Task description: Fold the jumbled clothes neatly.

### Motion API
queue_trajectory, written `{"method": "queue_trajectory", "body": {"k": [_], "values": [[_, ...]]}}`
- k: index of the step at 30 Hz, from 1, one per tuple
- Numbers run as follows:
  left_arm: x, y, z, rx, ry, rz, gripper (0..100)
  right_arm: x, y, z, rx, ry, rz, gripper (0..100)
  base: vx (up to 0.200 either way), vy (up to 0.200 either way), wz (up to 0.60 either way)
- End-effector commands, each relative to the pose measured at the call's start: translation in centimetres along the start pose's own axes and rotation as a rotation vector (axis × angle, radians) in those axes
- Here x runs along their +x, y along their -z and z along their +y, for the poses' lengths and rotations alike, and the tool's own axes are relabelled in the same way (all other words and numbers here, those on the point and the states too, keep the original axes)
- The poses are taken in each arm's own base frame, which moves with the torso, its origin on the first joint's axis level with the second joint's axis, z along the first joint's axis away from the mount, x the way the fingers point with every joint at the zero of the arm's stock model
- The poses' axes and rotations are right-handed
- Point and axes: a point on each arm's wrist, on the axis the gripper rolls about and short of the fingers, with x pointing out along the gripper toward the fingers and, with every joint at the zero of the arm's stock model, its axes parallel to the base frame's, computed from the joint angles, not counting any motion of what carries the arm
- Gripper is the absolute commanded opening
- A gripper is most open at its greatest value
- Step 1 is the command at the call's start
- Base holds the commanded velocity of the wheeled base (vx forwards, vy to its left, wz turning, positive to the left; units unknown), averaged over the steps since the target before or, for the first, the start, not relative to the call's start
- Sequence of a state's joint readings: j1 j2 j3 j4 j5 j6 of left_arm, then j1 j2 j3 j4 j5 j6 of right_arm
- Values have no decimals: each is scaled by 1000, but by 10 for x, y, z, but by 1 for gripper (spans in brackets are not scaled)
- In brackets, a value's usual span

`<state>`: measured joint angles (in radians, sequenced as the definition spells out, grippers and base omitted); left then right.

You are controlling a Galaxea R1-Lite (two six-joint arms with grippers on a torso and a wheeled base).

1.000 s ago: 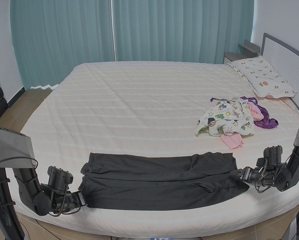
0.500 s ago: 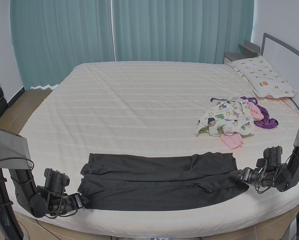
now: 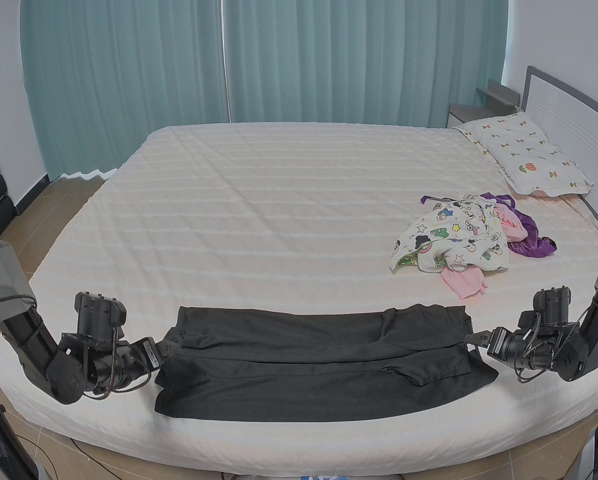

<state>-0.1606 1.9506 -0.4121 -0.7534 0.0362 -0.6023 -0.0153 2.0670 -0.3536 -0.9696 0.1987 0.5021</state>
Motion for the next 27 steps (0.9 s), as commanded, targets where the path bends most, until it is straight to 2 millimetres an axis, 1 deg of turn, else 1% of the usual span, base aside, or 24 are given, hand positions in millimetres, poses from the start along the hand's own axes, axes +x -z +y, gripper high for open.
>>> {"method": "queue_trajectory", "body": {"k": [1, 2, 3, 5, 8, 11, 15, 17, 27], "values": [[7, -41, -28, 2, 79, -35, 100, -2, -2, 0, 56, -7, -14, 100, 0, 0, 0], [7, -41, -28, 2, 79, -35, 100, -2, -2, 0, 56, -7, -14, 100, 0, 0, 0], [16, -41, -31, 11, 87, -13, 100, -1, -2, -1, 58, -7, -18, 100, 0, 0, 0], [29, -38, -31, 43, 77, 9, 100, -2, -1, -2, 59, -4, -14, 100, 0, 0, 0], [52, -29, -26, 101, 43, 52, 100, 0, 0, -2, 59, -3, -10, 100, 0, 0, 0], [63, -26, -24, 108, 27, 71, 100, 1, 1, -3, 60, 0, -4, 100, 0, 0, 0], [70, -25, -23, 107, 21, 78, 100, 2, 1, -3, 59, 0, -2, 100, 0, 0, 0], [78, -25, -22, 106, 16, 82, 100, 2, 3, -2, 57, -2, 1, 100, 0, 0, 0], [94, -27, -24, 108, 11, 83, 100, 2, 4, -2, 57, -12, 11, 100, 0, 0, 0]]}}
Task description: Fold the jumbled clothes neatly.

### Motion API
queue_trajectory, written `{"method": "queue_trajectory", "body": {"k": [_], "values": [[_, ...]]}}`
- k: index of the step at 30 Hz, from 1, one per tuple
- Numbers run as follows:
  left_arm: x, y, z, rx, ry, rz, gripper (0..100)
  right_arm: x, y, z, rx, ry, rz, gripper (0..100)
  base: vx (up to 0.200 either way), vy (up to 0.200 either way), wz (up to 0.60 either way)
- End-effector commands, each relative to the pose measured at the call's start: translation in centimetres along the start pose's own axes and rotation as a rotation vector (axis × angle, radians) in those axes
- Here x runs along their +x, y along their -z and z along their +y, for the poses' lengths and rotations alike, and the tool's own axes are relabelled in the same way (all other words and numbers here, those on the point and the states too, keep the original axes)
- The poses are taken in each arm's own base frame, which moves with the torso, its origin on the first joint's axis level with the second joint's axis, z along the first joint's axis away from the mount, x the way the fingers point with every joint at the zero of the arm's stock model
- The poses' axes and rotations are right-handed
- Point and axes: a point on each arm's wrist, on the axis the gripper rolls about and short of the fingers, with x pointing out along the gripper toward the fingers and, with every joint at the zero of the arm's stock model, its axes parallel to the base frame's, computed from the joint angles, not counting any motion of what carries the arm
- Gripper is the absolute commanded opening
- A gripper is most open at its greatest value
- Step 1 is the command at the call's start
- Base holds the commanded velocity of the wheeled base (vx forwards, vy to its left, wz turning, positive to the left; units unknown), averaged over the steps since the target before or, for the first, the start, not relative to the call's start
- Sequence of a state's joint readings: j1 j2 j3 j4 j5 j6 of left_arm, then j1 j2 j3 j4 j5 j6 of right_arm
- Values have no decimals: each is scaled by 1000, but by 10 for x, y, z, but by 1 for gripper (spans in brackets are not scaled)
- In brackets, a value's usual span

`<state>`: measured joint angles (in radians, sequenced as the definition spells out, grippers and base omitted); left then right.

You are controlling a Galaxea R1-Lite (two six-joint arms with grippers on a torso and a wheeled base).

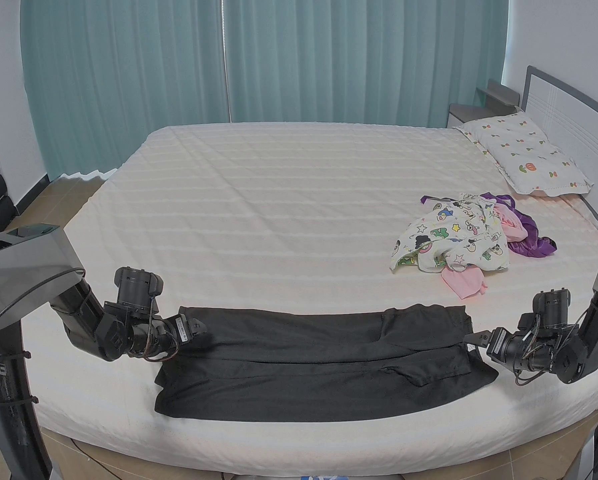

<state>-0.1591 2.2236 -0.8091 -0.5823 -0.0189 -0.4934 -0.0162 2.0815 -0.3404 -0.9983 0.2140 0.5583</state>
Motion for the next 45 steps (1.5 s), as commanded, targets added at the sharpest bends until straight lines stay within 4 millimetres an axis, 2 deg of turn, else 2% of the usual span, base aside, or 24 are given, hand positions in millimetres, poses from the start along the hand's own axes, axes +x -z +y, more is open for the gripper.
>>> {"method": "queue_trajectory", "body": {"k": [1, 24, 25, 37, 45], "values": [[9, 3, 2, -1, -11, 16, 100, 0, 1, 0, 0, 1, 4, 100, 0, 0, 0], [17, 19, -3, 54, -26, 53, 100, 2, 2, -1, 1, 3, 10, 100, 0, 0, 0], [16, 19, -3, 54, -26, 53, 0, 2, 2, -1, 1, 3, 10, 100, 0, 0, 0], [12, 22, 2, 50, -41, 61, 0, 2, 2, -1, 2, 4, 10, 100, 0, 0, 0], [-1, 17, 1, 40, -41, 42, 0, 2, 2, -1, 2, 4, 10, 100, 0, 0, 0]]}}
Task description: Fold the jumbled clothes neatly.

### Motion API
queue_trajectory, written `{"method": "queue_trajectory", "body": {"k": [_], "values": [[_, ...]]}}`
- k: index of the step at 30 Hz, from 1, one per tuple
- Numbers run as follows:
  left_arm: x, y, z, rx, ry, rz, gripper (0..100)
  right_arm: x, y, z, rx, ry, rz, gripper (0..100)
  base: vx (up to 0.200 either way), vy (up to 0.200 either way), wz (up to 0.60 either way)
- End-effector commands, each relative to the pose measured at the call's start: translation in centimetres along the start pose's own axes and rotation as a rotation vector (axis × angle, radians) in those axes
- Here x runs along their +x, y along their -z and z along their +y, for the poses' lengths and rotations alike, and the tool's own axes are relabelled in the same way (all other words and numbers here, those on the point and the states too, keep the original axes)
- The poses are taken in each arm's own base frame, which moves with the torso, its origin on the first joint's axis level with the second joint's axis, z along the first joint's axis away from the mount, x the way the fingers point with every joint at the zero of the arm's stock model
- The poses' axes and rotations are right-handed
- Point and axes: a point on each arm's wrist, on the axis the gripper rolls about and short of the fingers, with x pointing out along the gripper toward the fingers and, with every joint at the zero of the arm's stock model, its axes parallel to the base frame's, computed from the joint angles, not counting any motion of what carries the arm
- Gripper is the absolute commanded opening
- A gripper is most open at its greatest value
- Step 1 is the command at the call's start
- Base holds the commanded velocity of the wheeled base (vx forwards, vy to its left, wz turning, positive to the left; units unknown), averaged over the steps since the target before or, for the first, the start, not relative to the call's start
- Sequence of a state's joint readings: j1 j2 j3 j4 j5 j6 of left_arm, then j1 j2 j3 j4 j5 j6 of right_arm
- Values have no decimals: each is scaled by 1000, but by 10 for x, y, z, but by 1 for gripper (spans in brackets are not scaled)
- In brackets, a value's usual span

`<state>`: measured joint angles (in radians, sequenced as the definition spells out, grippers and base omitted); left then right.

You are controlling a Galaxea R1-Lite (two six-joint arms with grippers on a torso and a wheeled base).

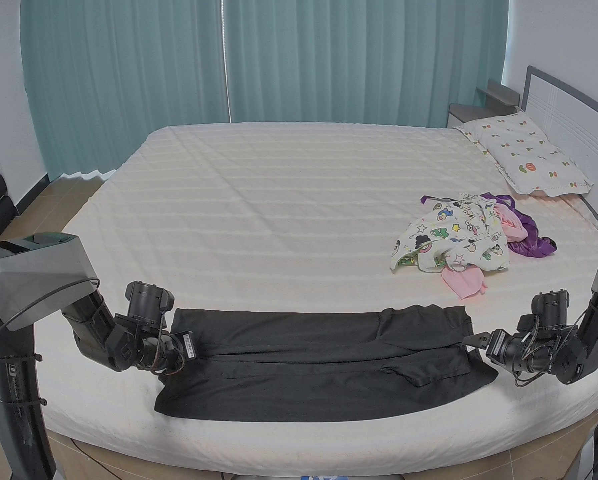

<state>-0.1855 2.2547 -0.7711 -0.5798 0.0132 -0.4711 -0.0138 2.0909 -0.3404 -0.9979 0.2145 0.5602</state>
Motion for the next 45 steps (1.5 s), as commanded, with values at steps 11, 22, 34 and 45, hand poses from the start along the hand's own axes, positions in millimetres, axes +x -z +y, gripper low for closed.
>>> {"method": "queue_trajectory", "body": {"k": [11, 22, 34, 45], "values": [[-9, 3, 3, -5, -4, -1, 0, 0, 0, 0, 1, 1, 0, 100, -18, 0, 0], [-10, 2, 5, -11, -9, -1, 0, 0, 0, 0, 1, 1, 0, 100, -164, 0, 0], [-7, -18, -1, -110, -21, -86, 0, 0, 0, 0, 2, 1, 0, 100, 0, 0, 0], [-19, -30, -11, -178, 11, -124, 0, -1, 0, 0, 2, -1, -1, 100, 0, 0, 0]]}}
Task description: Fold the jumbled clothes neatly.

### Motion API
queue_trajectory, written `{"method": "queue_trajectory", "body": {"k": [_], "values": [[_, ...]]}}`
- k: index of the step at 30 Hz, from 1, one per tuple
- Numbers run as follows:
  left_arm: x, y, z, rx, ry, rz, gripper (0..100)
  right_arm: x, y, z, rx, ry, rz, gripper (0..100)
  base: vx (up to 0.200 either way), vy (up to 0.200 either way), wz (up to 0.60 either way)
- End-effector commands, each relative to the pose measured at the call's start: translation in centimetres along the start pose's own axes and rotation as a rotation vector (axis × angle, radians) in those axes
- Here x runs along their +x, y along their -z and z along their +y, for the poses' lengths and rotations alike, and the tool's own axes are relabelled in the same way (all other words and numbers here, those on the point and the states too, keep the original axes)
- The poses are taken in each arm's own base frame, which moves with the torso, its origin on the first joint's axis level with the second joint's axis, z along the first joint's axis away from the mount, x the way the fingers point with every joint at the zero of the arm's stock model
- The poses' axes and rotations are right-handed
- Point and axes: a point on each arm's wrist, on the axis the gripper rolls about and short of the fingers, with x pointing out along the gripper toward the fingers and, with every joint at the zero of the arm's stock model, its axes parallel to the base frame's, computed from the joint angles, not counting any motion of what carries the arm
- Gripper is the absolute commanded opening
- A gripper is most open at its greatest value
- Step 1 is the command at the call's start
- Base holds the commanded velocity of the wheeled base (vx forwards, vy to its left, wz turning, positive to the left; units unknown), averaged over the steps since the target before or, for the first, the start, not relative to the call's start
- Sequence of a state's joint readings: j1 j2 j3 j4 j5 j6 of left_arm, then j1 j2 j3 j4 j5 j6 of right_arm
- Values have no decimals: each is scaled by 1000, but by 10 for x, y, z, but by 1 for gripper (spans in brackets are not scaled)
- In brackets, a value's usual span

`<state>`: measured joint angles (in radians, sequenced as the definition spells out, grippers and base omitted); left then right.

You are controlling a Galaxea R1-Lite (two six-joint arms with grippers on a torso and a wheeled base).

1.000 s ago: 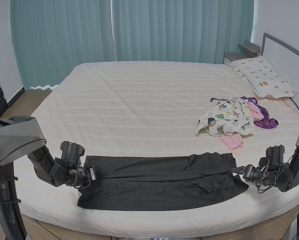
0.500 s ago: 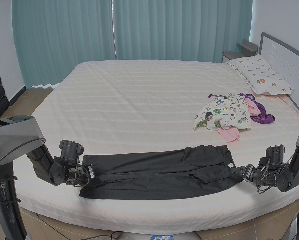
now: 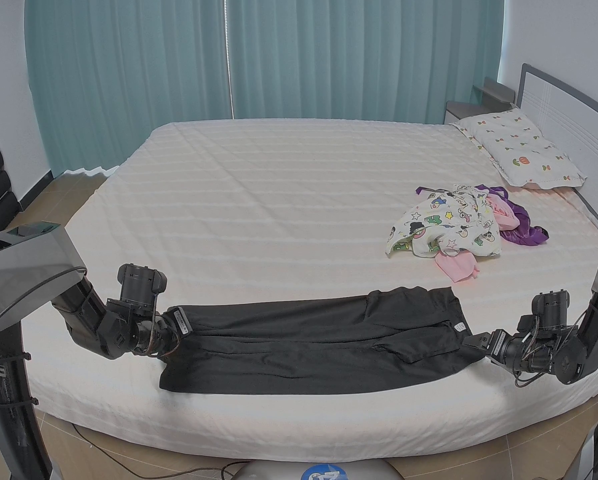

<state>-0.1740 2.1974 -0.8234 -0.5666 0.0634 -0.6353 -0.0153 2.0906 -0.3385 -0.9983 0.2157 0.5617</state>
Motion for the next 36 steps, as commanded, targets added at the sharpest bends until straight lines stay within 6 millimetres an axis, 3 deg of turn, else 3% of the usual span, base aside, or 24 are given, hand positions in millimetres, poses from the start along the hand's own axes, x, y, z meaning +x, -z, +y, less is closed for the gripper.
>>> {"method": "queue_trajectory", "body": {"k": [1, 10, 21, 36], "values": [[-5, -3, -4, -1, 7, -5, 0, 0, 0, 0, -1, -2, -2, 100, 0, 0, 0], [-24, 4, -25, 43, 21, 30, 0, 0, -1, 0, 1, -16, 7, 100, 0, -200, 0], [-31, 16, -59, 59, 34, 40, 0, 0, -1, 0, 4, -16, 7, 100, 0, -200, 0], [-33, 5, -117, 53, 81, 37, 0, 0, 0, -1, 5, -24, 17, 100, 0, -200, 0]]}}
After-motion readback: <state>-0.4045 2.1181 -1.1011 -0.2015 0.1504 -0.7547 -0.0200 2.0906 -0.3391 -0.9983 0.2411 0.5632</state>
